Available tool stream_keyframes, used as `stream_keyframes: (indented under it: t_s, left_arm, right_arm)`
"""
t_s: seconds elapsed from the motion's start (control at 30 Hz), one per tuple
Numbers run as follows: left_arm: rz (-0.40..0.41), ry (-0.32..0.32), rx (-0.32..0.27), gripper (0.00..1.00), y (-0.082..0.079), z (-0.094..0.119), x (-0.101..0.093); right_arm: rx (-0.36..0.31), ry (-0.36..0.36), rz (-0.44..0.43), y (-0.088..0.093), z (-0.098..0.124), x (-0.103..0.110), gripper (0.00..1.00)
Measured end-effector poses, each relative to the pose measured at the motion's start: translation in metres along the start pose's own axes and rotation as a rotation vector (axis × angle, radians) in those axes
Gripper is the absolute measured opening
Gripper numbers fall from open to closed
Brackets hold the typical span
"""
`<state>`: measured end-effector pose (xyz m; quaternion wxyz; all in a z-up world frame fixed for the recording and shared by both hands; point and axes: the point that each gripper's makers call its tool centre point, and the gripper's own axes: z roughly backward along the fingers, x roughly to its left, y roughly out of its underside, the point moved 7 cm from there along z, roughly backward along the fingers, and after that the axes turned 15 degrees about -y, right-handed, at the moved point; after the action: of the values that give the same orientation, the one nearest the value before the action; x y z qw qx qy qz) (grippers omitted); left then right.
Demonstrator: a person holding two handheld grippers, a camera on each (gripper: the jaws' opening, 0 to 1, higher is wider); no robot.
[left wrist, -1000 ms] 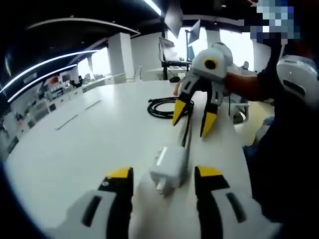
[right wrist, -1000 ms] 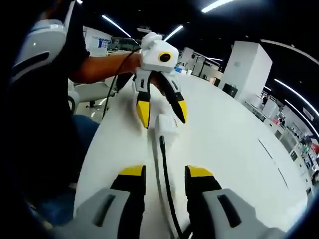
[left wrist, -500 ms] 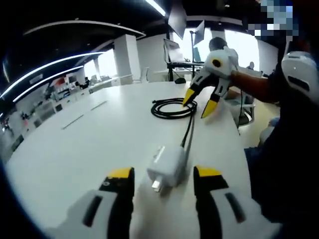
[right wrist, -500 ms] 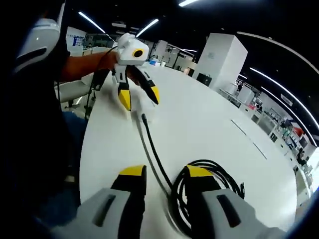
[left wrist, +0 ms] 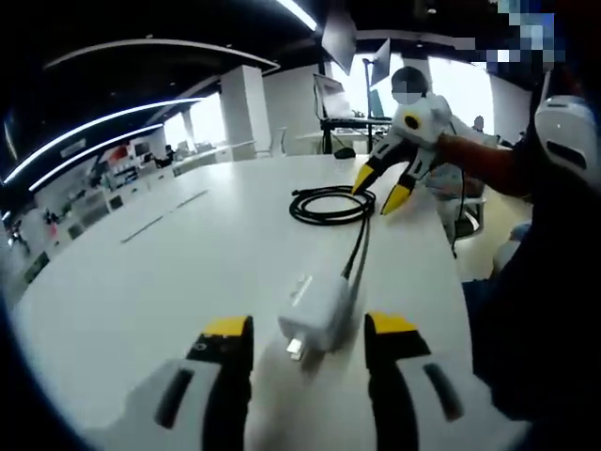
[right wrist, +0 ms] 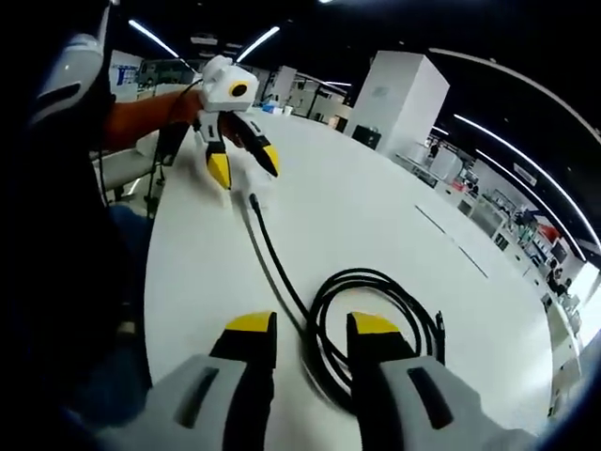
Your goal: Plug the desk Type‑C cable into the charger adapter.
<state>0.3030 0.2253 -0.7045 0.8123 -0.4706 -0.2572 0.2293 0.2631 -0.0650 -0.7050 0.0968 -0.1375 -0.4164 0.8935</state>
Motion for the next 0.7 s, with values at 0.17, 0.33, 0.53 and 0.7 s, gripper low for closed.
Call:
stream_keyframes:
  t_s: [0.17,0.33,0.53,0.7]
  left_arm:
    - [0.002,-0.008,-0.003,0.47,0.0,0.0,0.0]
    - [0.008,-0.024,-0.002,0.47,0.002,0.0,0.0]
    - [0.016,-0.037,-0.001,0.46,0.004,-0.001,0.0]
    - [0.017,-0.037,0.0,0.46,0.005,-0.001,-0.002]
  right_arm:
    - [0.026,0.023,-0.005,0.005,0.003,0.0,0.28]
    - [0.06,0.043,-0.008,0.013,0.006,-0.001,0.27]
    - [0.086,0.054,-0.002,0.016,0.008,-0.001,0.26]
    - [0.083,0.058,-0.004,0.017,0.01,0.0,0.26]
